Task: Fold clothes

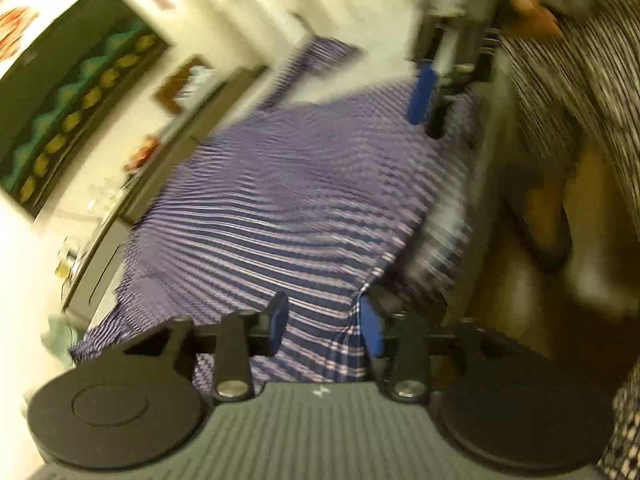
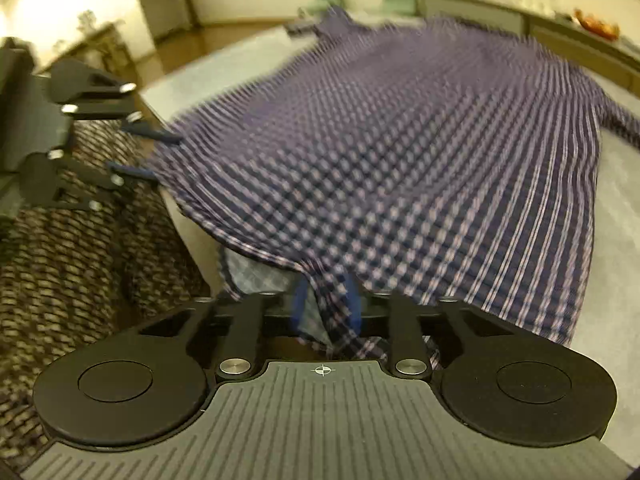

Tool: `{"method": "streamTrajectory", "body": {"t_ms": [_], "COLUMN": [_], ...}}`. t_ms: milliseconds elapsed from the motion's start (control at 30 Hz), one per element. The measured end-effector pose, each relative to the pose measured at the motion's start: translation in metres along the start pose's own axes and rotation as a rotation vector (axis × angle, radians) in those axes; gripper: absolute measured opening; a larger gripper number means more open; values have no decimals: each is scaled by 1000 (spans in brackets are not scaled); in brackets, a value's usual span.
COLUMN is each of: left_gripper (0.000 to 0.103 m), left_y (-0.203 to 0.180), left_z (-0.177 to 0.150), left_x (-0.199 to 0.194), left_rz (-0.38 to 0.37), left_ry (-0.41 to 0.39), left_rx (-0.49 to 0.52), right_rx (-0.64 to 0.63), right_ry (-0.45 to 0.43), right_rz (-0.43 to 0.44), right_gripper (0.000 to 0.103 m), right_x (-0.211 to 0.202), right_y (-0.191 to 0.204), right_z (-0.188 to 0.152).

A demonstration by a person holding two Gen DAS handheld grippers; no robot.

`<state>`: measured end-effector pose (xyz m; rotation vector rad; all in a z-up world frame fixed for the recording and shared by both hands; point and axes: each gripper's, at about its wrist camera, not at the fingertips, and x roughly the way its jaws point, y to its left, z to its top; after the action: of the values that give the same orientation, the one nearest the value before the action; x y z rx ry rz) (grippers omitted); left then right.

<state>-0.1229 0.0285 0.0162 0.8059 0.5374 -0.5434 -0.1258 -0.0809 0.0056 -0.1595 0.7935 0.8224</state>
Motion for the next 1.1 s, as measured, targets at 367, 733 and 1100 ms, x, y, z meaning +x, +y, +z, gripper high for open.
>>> {"method": "streamTrajectory", "body": {"t_ms": [367,733,1100], "left_gripper": [58,58,62], "left_y": [204,317,394], "left_z": [-2,-49,-72], "left_x": [139,300,386], "left_rz": [322,361,355], "left_ry": [77,248,308], "left_rx": [-427,-607,-748], "right_rx": [279,98,258], "right_ry": [-179,-90,70], "right_rz": [-241,-491,-590], "right_gripper": [48,53,60], "right_x": [9,134,150], "right_y": [-154,-255,-369], "right_z": [79,153,154]}}
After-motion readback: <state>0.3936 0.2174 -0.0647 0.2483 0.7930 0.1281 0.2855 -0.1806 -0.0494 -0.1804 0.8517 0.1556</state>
